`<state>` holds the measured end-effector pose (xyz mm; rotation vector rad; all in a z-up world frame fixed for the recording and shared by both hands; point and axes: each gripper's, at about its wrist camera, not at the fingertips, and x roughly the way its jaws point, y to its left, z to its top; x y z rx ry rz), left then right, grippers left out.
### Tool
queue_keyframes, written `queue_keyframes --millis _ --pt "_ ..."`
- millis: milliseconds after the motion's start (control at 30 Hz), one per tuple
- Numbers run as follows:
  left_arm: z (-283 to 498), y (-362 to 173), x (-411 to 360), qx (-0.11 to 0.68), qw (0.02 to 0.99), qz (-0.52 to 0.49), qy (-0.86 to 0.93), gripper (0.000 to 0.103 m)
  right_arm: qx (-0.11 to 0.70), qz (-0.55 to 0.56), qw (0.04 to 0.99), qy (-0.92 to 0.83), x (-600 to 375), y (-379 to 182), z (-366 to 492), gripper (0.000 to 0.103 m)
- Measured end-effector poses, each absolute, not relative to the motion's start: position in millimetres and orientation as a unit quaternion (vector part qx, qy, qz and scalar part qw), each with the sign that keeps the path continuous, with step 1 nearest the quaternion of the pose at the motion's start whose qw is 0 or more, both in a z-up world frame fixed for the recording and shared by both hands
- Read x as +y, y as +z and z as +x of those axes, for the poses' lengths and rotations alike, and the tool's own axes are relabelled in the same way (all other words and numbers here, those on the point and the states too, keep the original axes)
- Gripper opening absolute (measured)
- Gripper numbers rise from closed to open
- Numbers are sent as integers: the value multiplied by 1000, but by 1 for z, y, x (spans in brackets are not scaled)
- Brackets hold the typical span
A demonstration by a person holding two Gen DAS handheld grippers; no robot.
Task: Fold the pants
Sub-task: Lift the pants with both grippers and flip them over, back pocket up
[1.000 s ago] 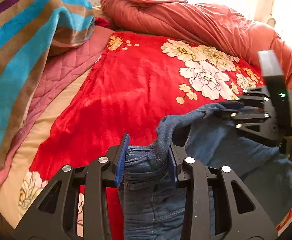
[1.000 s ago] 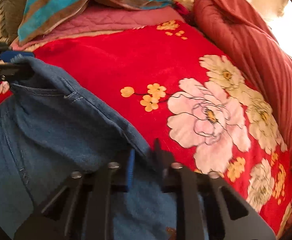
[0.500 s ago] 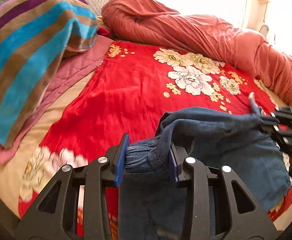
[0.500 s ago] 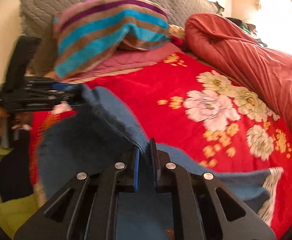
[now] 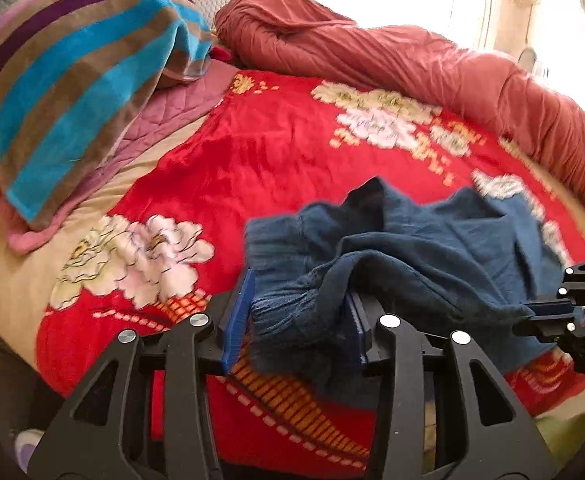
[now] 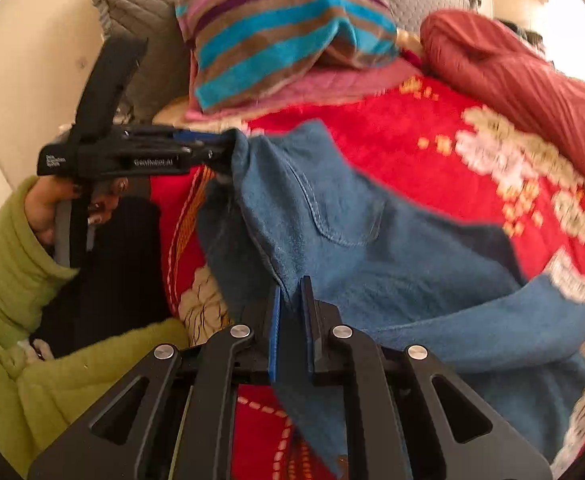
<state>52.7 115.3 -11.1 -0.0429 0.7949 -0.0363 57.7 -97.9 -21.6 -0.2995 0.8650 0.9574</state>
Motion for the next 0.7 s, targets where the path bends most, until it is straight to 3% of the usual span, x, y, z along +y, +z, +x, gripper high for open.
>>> queue_keyframes --millis 167,400,700 --pt "40 -19 126 401 915 -29 -16 46 408 -140 783 448 -94 -27 48 9" --pt "21 -22 144 425 901 -83 -16 49 422 -139 771 455 -90 -40 44 12" --pt "-16 12 140 387 915 -112 -13 35 423 -135 759 476 -87 -42 39 12"
